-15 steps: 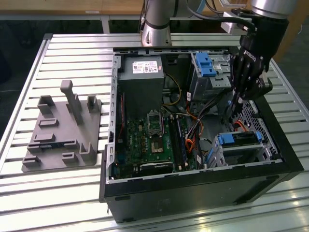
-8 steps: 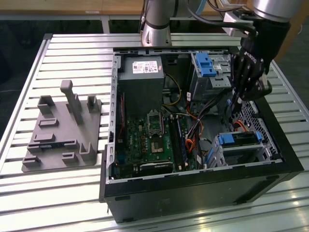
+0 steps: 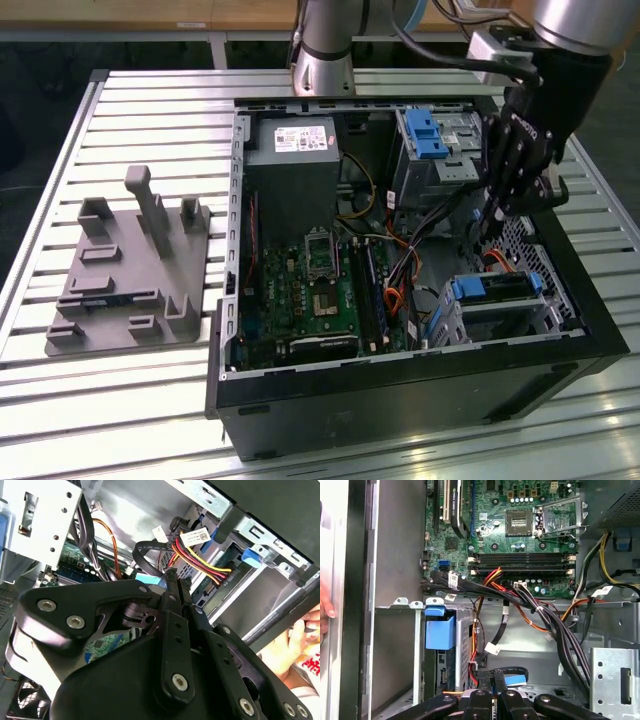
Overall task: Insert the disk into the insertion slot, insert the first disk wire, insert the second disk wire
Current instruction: 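Insert the second disk wire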
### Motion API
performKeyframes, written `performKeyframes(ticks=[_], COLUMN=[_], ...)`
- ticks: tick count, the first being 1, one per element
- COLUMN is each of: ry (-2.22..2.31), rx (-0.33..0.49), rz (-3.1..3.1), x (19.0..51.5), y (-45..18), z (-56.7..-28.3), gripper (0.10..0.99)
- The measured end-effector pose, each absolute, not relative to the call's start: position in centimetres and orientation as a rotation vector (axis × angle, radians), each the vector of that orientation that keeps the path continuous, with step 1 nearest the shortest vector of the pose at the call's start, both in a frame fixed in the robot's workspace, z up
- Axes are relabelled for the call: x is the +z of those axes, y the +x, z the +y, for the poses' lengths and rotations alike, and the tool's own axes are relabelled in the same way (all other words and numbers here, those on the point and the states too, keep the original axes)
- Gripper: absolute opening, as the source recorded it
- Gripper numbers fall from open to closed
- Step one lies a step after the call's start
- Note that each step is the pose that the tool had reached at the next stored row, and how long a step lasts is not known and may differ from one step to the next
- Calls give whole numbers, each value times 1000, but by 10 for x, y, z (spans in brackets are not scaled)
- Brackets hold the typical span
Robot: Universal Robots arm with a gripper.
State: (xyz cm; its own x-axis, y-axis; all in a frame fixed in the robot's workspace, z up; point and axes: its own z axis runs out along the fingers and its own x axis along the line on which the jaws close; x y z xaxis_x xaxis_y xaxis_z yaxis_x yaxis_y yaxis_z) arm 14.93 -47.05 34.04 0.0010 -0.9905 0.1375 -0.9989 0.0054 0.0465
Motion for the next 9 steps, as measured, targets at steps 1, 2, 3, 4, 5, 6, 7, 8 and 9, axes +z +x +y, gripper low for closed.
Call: performKeyframes(ticks=[1, 2, 3, 4, 5, 6, 7, 8, 9], ry=[2130, 2135, 2139, 2141, 2142, 2142, 2143, 2145, 2150], rx=[88, 80, 72, 68, 66, 65, 64, 60, 50], rz=[-2135, -2139, -2142, -2144, -2146, -2146, -2147, -2148, -2153], x=[340, 341, 341, 341, 342, 342, 342, 342, 343], y=[149, 149, 149, 149, 149, 149, 149, 149, 149], z=[-472, -473, -475, -476, -478, -480, -482, -483, -484], gripper=[145, 145, 145, 145, 145, 145, 145, 145, 145])
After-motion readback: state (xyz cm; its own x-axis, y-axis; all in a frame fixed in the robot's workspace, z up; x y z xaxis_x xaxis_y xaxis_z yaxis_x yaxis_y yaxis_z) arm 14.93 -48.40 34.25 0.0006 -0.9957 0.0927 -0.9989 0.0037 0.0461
